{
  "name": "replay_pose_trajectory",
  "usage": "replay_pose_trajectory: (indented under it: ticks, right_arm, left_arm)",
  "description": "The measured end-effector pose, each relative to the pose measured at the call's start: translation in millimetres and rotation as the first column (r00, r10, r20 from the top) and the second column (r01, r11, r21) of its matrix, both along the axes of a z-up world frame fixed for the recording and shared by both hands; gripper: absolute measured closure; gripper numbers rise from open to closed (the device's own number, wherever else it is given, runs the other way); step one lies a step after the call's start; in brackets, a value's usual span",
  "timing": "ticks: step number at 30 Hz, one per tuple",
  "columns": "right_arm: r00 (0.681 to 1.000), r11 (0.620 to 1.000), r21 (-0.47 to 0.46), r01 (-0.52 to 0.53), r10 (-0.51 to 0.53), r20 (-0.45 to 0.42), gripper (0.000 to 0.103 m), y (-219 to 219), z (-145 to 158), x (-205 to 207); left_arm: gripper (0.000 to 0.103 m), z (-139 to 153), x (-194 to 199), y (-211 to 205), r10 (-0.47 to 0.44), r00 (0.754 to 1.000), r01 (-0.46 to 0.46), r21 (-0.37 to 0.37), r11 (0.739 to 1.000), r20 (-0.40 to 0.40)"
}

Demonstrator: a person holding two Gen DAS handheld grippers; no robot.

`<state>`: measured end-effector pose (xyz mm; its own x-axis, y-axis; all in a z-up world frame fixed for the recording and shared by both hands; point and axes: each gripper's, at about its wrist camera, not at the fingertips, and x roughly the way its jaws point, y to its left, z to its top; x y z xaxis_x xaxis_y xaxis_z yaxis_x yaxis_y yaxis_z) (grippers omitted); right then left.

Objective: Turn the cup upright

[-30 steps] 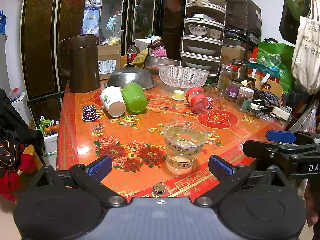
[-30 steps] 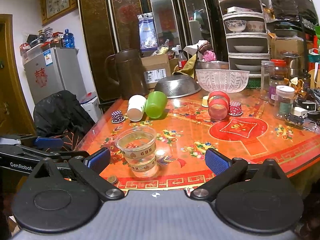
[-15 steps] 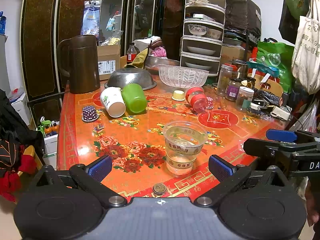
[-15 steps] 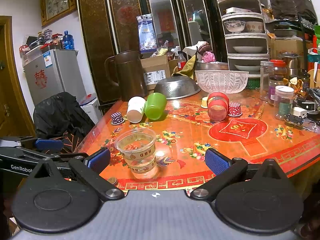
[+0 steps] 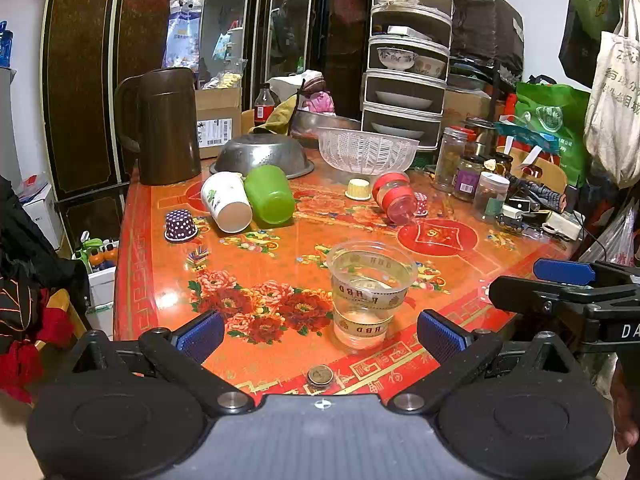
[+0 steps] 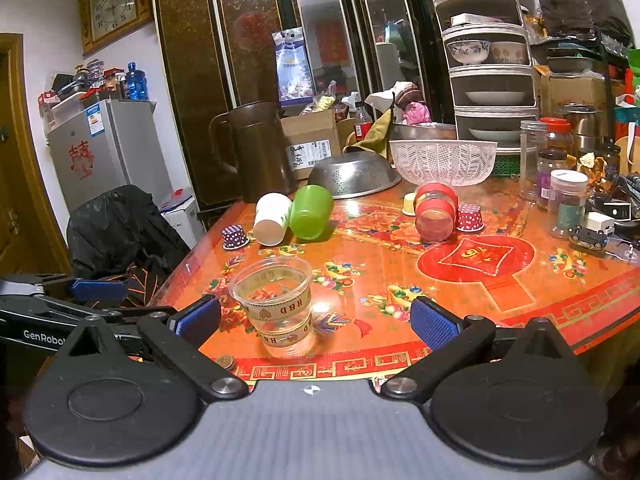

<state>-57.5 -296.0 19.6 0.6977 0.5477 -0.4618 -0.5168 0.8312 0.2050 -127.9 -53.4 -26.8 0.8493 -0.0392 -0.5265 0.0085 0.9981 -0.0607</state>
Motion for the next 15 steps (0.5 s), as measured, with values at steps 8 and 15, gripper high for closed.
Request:
replay_pose_trajectory:
  ticks: [8,15]
  right_arm:
    - [1.000,1.000,0.003,-0.001,0.001,-0.001,0.001,0.9,-1.1,-0.8]
    - [1.000,1.000,0.004,-0.001,0.001,-0.001,0.001,1.3,-0.9,-0.8]
  left_arm:
    - [0.000,-0.7,0.2,0.3,0.000,1.000,0.000,0.000,1.000,-0.001]
    - [0.000,-1.5,0.3,0.8,0.001,1.000,-0.001,-0.003,1.000,-0.002]
